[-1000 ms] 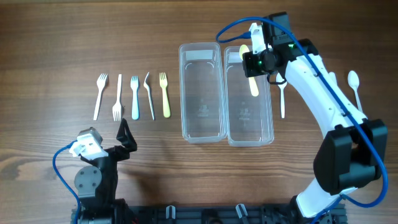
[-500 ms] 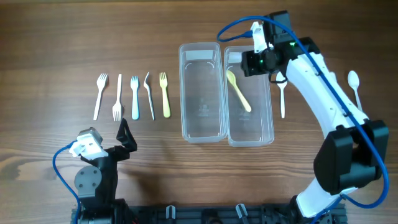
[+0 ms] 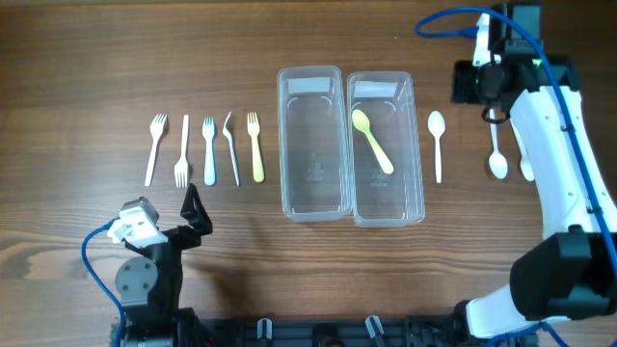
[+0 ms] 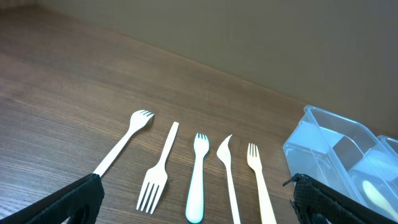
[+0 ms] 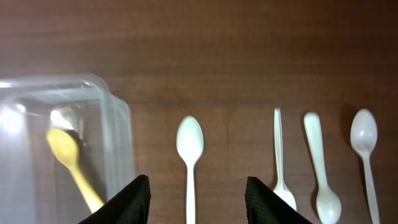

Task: Pack container
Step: 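Move right gripper to the white spoon and grasp it, then carry white spoon into the right container and release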

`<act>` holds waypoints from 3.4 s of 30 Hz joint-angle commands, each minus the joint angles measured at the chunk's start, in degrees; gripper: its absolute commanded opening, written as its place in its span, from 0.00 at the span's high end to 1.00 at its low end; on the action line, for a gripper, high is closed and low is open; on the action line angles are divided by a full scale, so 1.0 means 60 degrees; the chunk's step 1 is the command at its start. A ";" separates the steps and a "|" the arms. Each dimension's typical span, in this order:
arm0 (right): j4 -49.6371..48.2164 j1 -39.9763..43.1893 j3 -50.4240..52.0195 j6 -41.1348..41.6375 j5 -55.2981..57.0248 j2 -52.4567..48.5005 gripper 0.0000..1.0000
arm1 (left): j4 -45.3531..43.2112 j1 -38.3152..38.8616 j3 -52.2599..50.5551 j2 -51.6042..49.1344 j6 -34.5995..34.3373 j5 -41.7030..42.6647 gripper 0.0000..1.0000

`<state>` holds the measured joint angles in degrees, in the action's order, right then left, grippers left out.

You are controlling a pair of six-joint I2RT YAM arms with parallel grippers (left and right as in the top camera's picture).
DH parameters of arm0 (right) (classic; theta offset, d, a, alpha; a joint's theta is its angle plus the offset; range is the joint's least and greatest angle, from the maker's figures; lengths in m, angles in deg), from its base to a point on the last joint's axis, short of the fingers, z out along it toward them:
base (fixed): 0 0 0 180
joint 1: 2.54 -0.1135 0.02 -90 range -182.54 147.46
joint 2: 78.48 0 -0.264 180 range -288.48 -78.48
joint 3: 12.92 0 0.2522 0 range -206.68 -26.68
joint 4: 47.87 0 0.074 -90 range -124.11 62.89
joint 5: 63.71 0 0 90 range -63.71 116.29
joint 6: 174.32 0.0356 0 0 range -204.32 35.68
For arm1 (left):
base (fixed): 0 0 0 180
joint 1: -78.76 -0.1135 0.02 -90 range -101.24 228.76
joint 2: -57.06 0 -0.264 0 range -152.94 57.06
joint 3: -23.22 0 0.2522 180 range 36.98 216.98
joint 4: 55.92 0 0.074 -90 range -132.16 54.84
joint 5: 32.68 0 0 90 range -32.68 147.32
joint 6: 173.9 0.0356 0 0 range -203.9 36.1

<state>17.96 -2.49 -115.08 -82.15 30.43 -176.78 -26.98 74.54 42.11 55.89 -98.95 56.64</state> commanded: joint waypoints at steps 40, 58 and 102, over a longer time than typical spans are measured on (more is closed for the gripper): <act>-0.0590 -0.0029 0.0882 0.0164 -0.0448 -0.3566 0.59 | -0.0025 0.0044 -0.0069 0.0058 0.0226 0.0149 0.00; -0.0852 -0.0029 0.1461 0.0164 -0.0452 -0.3570 0.72 | -0.0025 0.0044 -0.0069 0.0058 0.0226 0.0149 0.00; -0.0273 -0.0288 0.0160 -0.0623 -0.3184 -0.0361 0.96 | -0.0025 0.0044 -0.0069 0.0058 0.0226 0.0149 0.00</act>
<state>16.00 -2.66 -113.18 -84.59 15.33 -181.50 -27.00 74.54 42.11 55.89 -98.95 56.64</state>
